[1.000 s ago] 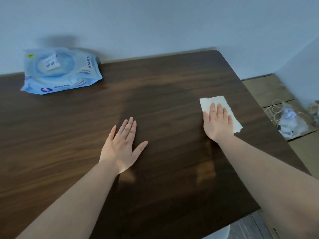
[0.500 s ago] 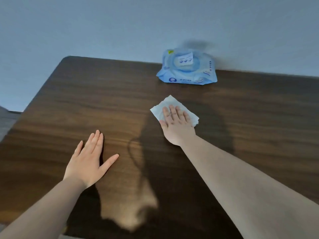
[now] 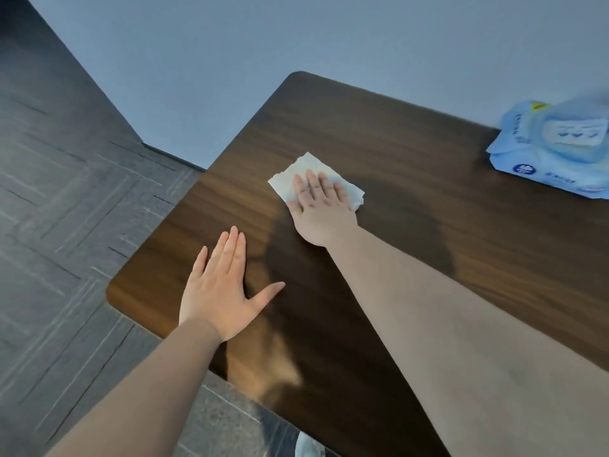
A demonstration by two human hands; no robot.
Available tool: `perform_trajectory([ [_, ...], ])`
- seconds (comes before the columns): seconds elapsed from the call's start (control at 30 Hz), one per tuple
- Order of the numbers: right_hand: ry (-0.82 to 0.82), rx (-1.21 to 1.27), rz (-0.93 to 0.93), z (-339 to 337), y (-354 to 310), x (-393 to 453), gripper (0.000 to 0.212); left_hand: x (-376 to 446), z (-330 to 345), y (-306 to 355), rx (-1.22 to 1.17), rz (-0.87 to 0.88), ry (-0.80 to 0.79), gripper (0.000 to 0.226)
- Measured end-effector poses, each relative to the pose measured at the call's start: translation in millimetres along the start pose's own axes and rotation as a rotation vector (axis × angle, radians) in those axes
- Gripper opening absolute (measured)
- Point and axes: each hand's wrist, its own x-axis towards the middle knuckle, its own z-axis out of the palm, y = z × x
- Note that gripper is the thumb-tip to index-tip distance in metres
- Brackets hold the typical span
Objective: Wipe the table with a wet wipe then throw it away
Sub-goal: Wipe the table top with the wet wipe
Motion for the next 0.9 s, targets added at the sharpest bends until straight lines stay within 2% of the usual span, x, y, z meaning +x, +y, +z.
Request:
perform_trajectory([
  [0.27, 0.003, -0.054, -0.160, 9.8, -65.1, 29.3, 0.055, 1.3, -1.7, -3.1, -0.080, -0.014, -0.030, 0.105],
  [0.6, -0.007, -0.075, -0.174, 9.9, -68.0, 30.1, 0.056, 1.7, -1.8, -3.2, -0.091, -0.001, -0.022, 0.107],
  [0.9, -0.027, -0.062, -0.210, 15.3, -54.1, -5.6, 0.057, 2.8, 5.3, -3.1, -0.082, 0.010, 0.015, 0.103],
])
